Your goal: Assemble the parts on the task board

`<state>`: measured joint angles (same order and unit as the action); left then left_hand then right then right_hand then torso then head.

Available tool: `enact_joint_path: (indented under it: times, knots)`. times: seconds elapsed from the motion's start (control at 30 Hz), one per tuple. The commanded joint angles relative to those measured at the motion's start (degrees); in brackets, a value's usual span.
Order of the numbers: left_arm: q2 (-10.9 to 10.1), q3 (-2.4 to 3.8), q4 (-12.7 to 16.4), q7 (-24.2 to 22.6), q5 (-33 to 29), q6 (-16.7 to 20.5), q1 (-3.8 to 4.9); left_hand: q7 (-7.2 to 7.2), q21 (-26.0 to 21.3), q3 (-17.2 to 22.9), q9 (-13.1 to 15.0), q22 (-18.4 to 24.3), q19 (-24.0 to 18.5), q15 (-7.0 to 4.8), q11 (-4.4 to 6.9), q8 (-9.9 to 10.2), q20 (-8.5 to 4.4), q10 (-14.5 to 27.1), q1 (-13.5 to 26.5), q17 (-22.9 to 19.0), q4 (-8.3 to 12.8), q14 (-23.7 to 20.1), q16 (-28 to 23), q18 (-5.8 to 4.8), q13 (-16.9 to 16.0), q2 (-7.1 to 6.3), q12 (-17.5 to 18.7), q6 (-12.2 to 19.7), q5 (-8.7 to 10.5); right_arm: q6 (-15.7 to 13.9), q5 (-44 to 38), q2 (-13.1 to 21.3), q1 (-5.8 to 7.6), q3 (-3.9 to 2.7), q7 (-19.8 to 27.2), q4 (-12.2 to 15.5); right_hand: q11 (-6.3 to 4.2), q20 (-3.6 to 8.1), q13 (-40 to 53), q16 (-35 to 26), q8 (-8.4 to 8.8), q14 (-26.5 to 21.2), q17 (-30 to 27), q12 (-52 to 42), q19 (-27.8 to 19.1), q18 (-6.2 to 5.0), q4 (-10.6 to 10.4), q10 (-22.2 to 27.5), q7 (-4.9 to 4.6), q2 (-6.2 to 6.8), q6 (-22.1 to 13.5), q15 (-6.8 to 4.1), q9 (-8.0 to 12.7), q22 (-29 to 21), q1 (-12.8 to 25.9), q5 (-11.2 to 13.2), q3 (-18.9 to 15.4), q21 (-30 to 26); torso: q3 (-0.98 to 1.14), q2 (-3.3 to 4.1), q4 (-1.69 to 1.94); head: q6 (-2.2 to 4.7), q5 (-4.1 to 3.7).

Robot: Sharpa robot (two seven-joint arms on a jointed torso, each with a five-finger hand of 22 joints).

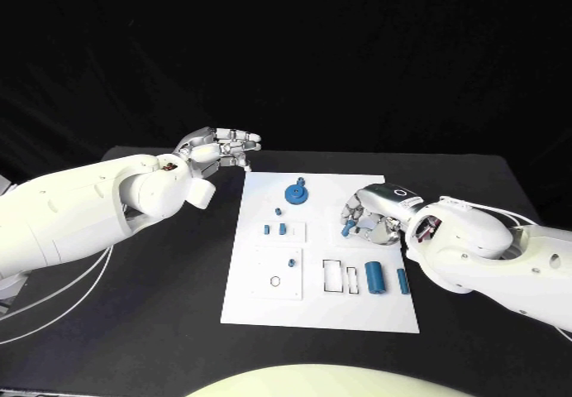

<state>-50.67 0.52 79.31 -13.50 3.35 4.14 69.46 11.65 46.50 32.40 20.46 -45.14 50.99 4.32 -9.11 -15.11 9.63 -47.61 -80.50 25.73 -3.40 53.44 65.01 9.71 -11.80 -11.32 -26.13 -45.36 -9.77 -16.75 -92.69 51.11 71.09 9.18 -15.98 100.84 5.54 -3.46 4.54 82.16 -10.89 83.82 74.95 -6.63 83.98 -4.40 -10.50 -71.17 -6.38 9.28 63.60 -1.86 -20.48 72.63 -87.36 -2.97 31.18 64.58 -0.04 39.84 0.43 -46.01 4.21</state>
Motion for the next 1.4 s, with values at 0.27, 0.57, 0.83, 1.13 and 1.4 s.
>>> enact_joint_path:
  times: [0.27, 0.57, 0.83, 1.13, 1.4]
  knots:
    - [0.51, 0.04, -0.17, -0.12, 0.09, -1.11, 0.07, 1.03, -0.35, -0.20, -0.06, 0.08, 0.13, 0.47, -0.04, 0.08, 0.30, 0.43, 0.53, -0.06, -0.15, -0.06, -0.27, 0.81, 0.07, 0.12, -0.35, 0.28, -0.06, -0.02, 3.42, 0.17, 1.22, -0.14, 0.02, 5.53, -3.16, 0.36, 0.54, 0.29, -0.99, 3.15, 0.07, 0.46, 2.46, -0.22, 0.30, -3.83, 0.00, 0.02, -0.32, -0.38, -3.80, 0.19, 1.10, -0.12, 0.75, 0.44, 0.07, -0.03, -0.09, 0.12, 0.31]
    - [0.94, 0.03, -0.42, -0.09, 0.09, -1.22, 0.05, 1.03, -0.37, -0.20, -0.06, 0.10, 0.13, 0.47, -0.05, 0.08, 0.30, 0.50, 0.51, -0.06, -0.13, -0.06, -0.27, 0.82, 0.09, 0.10, -0.35, 0.31, -0.06, -0.52, -1.95, -4.44, -0.20, 0.01, 0.67, 6.68, -3.17, 0.37, 0.57, 0.26, -1.12, 3.13, 0.01, 0.63, 2.44, -0.24, 0.62, -3.90, 0.00, 0.05, -0.43, -0.39, -3.99, 0.18, 1.34, -0.15, 1.09, 0.39, 0.00, -0.03, -0.04, -0.22, 1.36]
    - [1.25, 0.02, -0.50, -0.12, 0.08, -1.30, 0.04, 1.03, -0.40, -0.20, -0.06, 0.12, 0.15, 0.46, -0.05, 0.07, 0.30, 0.55, 0.47, -0.07, -0.11, -0.06, -0.26, 0.82, 0.11, 0.10, -0.36, 0.34, -0.07, -0.80, -5.35, -9.67, -3.31, 0.17, 1.84, 5.57, -3.15, 0.38, 0.59, 0.20, -1.22, 3.10, -0.11, 0.77, 2.40, -0.27, 0.90, -3.93, -0.03, 0.10, -0.53, -0.39, -4.15, 0.07, 1.53, -0.16, 1.37, 0.18, 0.01, 0.15, 0.08, -0.33, 2.40]
    - [1.30, 0.01, -0.46, -0.05, 0.08, -1.38, 0.04, 1.03, -0.40, -0.20, -0.06, 0.12, 0.15, 0.46, -0.05, 0.07, 0.30, 0.55, 0.47, -0.07, -0.11, -0.06, -0.26, 0.82, 0.11, 0.10, -0.36, 0.34, -0.07, -1.05, -7.77, -13.61, -6.47, 0.33, 2.08, 3.23, -3.12, 0.37, 0.62, 0.15, -1.31, 3.08, -0.18, 0.95, 2.38, -0.28, 1.22, -3.94, -0.07, 0.09, -0.69, -0.37, -4.31, 0.07, 1.76, -0.20, 1.73, 0.14, -0.02, 0.14, 0.00, -0.65, 3.09]
    - [1.23, 0.00, -0.43, 0.02, 0.08, -1.46, 0.04, 1.03, -0.40, -0.20, -0.06, 0.12, 0.15, 0.46, -0.05, 0.07, 0.30, 0.55, 0.47, -0.07, -0.11, -0.06, -0.26, 0.82, 0.11, 0.10, -0.36, 0.34, -0.07, -0.46, -8.81, -15.16, -7.70, 0.46, 1.63, 1.63, -3.09, 0.36, 0.63, 0.18, -1.36, 3.08, -0.12, 1.05, 2.39, -0.26, 1.42, -3.95, -0.11, 0.13, -0.78, -0.36, -4.41, 0.15, 1.91, -0.22, 1.93, 0.23, 0.05, 0.17, 0.02, -1.13, 3.51]
